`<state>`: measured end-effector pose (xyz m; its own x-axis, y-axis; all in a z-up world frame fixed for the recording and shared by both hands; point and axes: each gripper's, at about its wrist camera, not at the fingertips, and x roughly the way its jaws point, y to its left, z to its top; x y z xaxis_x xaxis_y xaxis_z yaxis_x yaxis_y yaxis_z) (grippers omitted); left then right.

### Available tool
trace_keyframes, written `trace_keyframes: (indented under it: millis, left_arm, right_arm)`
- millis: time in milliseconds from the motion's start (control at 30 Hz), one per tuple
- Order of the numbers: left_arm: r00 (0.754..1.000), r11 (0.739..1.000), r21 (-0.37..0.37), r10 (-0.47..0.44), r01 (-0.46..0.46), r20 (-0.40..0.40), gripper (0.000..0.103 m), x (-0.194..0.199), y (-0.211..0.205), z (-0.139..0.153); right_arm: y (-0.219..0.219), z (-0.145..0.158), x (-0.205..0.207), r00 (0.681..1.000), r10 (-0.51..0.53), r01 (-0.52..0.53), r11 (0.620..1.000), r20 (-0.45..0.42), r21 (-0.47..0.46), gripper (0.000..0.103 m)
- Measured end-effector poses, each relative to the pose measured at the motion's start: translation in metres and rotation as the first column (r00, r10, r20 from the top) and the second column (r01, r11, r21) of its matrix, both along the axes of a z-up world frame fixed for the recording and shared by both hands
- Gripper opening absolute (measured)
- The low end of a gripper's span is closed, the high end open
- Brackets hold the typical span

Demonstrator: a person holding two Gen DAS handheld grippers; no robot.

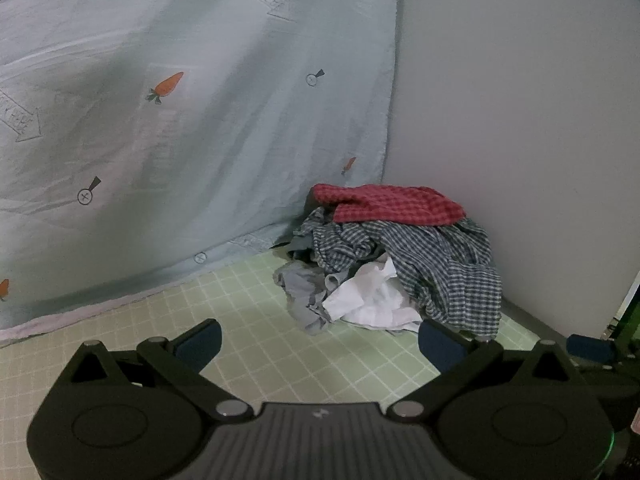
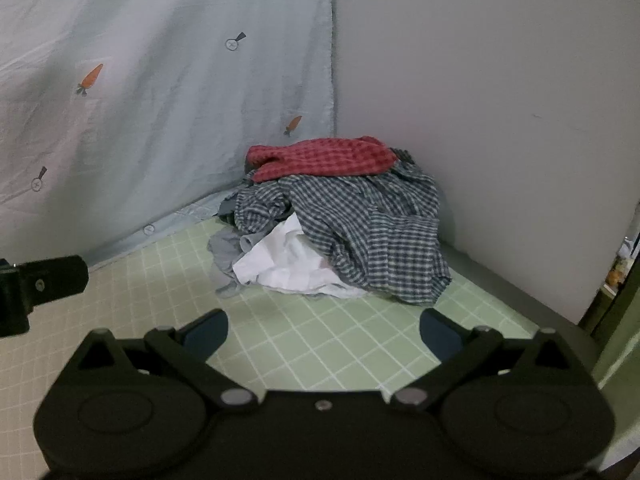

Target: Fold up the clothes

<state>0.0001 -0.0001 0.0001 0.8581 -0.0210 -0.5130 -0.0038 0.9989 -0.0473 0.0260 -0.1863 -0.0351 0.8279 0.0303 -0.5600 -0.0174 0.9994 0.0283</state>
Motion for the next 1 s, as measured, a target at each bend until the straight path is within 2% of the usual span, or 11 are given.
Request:
trace_keyframes:
  millis: [1000]
  left_arm:
    - [1.000, 1.000, 0.001, -0.008, 0.008, 0.017, 0.103, -0.005, -0.010, -0.006]
  right_arm:
    - [-0.004, 0.004, -0.001, 1.000, 0.007, -0.007, 1.000, 0.018, -0.008, 0.103]
